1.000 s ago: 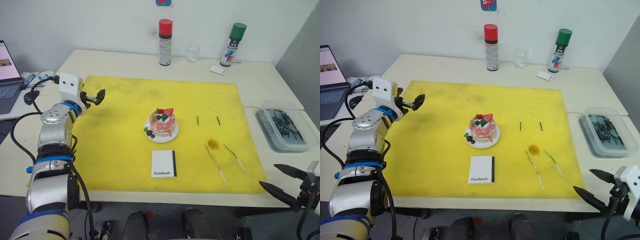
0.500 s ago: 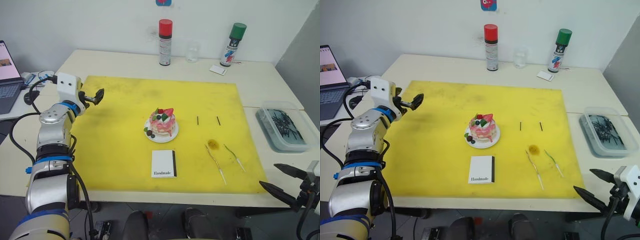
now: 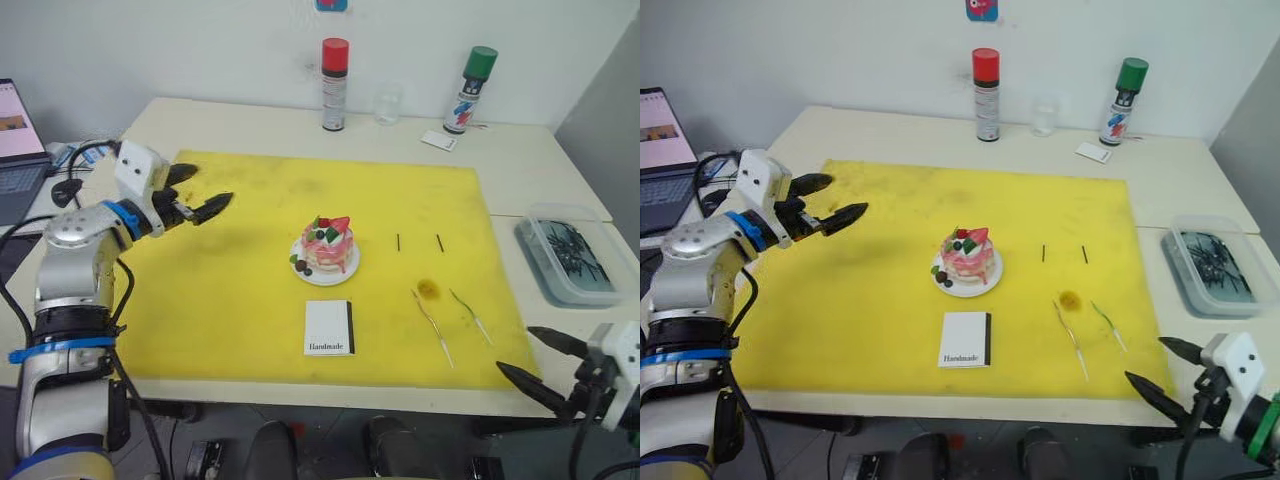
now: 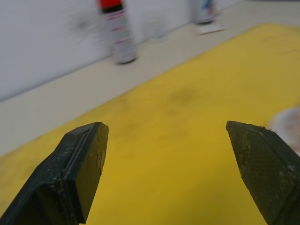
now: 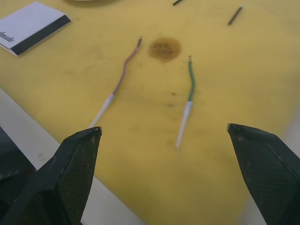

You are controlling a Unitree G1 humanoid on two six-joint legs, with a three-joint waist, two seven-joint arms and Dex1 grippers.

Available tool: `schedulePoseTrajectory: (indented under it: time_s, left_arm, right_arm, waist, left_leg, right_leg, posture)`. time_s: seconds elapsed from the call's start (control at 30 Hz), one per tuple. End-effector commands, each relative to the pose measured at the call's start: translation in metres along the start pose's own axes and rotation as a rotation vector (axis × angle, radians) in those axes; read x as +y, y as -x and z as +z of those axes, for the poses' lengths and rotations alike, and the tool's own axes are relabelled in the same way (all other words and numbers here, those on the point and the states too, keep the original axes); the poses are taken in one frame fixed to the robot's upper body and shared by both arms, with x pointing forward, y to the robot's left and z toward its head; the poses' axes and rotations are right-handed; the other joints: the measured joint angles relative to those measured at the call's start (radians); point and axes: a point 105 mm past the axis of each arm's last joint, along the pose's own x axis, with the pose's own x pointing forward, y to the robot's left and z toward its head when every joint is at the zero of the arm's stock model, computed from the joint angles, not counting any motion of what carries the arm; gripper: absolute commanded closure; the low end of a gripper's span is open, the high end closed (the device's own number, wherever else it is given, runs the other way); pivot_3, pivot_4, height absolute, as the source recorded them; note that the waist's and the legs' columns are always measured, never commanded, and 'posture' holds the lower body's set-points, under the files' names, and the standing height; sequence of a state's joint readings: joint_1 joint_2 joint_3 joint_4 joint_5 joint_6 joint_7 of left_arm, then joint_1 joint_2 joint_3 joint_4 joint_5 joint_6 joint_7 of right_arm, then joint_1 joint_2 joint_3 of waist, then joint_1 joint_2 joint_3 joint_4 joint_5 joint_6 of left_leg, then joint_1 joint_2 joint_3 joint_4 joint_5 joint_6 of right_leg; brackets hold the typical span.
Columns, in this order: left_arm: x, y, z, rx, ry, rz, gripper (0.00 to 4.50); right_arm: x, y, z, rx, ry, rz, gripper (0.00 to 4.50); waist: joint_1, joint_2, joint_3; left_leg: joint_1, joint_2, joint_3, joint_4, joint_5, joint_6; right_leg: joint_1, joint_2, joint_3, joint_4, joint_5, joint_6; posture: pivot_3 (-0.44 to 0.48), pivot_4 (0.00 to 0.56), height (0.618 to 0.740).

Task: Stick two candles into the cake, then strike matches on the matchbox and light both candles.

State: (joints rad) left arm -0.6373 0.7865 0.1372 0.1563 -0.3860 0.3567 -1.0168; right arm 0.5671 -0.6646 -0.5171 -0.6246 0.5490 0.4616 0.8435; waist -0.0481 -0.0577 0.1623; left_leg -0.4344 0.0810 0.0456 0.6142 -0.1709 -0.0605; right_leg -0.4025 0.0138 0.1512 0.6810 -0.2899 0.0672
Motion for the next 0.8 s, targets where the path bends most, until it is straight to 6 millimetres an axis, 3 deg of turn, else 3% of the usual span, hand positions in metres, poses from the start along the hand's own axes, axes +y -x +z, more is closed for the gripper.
schedulePoseTrajectory:
  time_s: [0.03,0.23,0.33,0.5,0.6,0.8]
  left_arm:
    - [-0.069,-0.019,0.05,-0.072,-0.082,-0.338,0.03]
    - [-0.167,-0.05,0.058,-0.138,-0.283,-0.714,0.03]
    - [-0.193,-0.058,0.059,-0.186,-0.333,-0.804,0.03]
    - [-0.21,-0.058,0.047,-0.175,-0.371,-0.887,0.03]
    - [-0.211,-0.059,0.043,-0.168,-0.373,-0.896,0.0]
    - [-0.208,-0.063,0.045,-0.17,-0.368,-0.881,0.0]
  right_arm:
    - [-0.001,-0.006,0.006,-0.011,0.031,-0.034,0.0]
    - [-0.006,-0.021,0.0,-0.012,0.023,-0.085,0.0]
    - [-0.01,-0.024,-0.009,0.015,0.031,-0.127,0.0]
    - [-0.017,-0.027,-0.019,0.054,0.018,-0.198,0.0]
    - [-0.019,-0.03,-0.019,0.053,-0.003,-0.226,0.85]
    - [-0.014,-0.034,-0.023,0.075,-0.022,-0.206,3.02]
  waist:
    - [0.007,0.002,-0.001]
    - [0.008,0.009,-0.003]
    - [0.007,0.009,-0.003]
    - [-0.006,0.01,-0.003]
    - [-0.008,0.01,-0.003]
    - [-0.007,0.011,-0.003]
  left_leg:
    - [0.0,-0.001,-0.001,0.0,0.0,0.0]
    - [0.003,-0.001,-0.007,0.008,0.0,0.0]
    - [0.003,-0.001,-0.011,0.014,0.0,0.001]
    - [0.003,-0.002,-0.012,0.015,0.0,0.001]
    - [0.003,-0.002,-0.012,0.014,0.0,0.001]
    - [0.002,-0.002,-0.013,0.014,0.0,0.001]
  right_leg:
    - [0.001,0.0,0.0,0.0,0.0,-0.001]
    - [0.01,0.001,-0.004,0.0,-0.005,-0.002]
    - [0.013,0.002,-0.005,0.0,-0.005,-0.001]
    - [0.014,0.001,-0.004,0.0,-0.004,-0.001]
    - [0.014,0.001,-0.004,0.0,-0.004,-0.001]
    - [0.014,0.001,-0.005,0.0,-0.005,-0.001]
  posture:
    - [0.0,0.15,0.74]
    - [0.0,0.15,0.74]
    - [0.0,0.15,0.74]
    - [0.0,0.15,0.74]
    - [0.0,0.15,0.74]
    - [0.0,0.15,0.74]
